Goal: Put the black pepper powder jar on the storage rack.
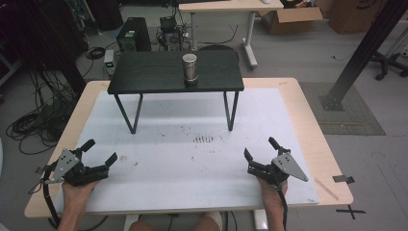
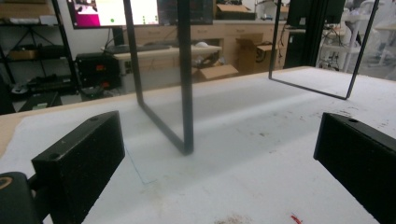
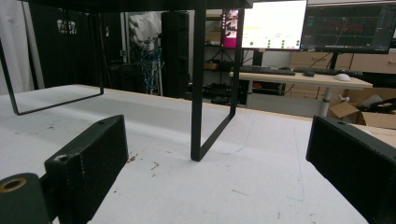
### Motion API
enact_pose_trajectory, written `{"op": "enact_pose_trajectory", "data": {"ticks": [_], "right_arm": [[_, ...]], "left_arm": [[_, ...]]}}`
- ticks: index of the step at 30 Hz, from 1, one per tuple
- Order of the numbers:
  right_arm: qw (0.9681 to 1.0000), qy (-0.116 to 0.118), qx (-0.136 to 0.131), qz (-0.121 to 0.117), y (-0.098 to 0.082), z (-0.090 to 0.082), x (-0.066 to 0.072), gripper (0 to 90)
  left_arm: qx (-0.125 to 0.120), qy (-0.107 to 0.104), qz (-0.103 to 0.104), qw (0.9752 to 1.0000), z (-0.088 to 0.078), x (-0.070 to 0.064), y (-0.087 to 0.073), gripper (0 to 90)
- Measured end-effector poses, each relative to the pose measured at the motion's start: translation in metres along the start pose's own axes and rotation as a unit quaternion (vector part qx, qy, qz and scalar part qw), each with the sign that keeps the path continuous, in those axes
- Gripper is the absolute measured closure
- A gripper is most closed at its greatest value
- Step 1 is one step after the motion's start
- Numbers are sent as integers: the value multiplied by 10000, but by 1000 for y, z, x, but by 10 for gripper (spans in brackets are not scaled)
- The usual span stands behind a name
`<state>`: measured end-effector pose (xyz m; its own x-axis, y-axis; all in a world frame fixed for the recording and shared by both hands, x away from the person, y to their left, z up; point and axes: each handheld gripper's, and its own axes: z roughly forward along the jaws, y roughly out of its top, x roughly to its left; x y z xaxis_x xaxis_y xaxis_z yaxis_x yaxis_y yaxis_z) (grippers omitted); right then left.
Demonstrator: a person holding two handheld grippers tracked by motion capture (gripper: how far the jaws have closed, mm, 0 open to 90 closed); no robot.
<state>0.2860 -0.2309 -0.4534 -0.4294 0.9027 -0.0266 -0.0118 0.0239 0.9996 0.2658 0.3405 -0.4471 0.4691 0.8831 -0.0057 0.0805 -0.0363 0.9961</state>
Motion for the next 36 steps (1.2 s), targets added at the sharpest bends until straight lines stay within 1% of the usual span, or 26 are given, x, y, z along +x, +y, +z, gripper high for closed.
{"op": "enact_pose_trajectory", "data": {"ticks": [5, 9, 14, 16, 17, 21, 23, 25, 29, 36], "right_arm": [[10000, -5, 3, 3, 0, 0, 0, 54], [10000, -7, 9, 5, 0, 0, 0, 55], [10000, -14, 8, 13, 0, 0, 0, 55], [10000, -16, 3, 11, 0, 0, 0, 55], [10000, -20, -3, 8, 0, 0, 0, 55], [10000, -25, -6, 16, 0, 0, 0, 55], [10000, -29, -18, 13, 0, -1, 0, 54], [10000, -31, -17, 20, 0, -1, 0, 54], [10000, -46, -26, 20, 0, -1, 0, 54], [10000, -59, -33, 29, 0, -1, 0, 53]], "left_arm": [[-137, 34, -31, 9999, -2, -1, -6, 28], [-174, 40, -40, 9998, -3, 0, -7, 31], [-78, -27, 240, 9997, -1, -5, -6, 29], [-39, -24, 222, 9997, 0, -5, -6, 25], [-58, -26, 201, 9998, 0, -4, -6, 24], [-263, -7, 40, 9996, -4, -2, -8, 24], [-308, -12, -25, 9995, -5, -1, -8, 18], [-244, -13, 33, 9997, -4, -2, -8, 18], [-290, -8, -1, 9996, -5, -1, -8, 18], [-264, -8, -8, 9997, -4, -1, -8, 18]]}}
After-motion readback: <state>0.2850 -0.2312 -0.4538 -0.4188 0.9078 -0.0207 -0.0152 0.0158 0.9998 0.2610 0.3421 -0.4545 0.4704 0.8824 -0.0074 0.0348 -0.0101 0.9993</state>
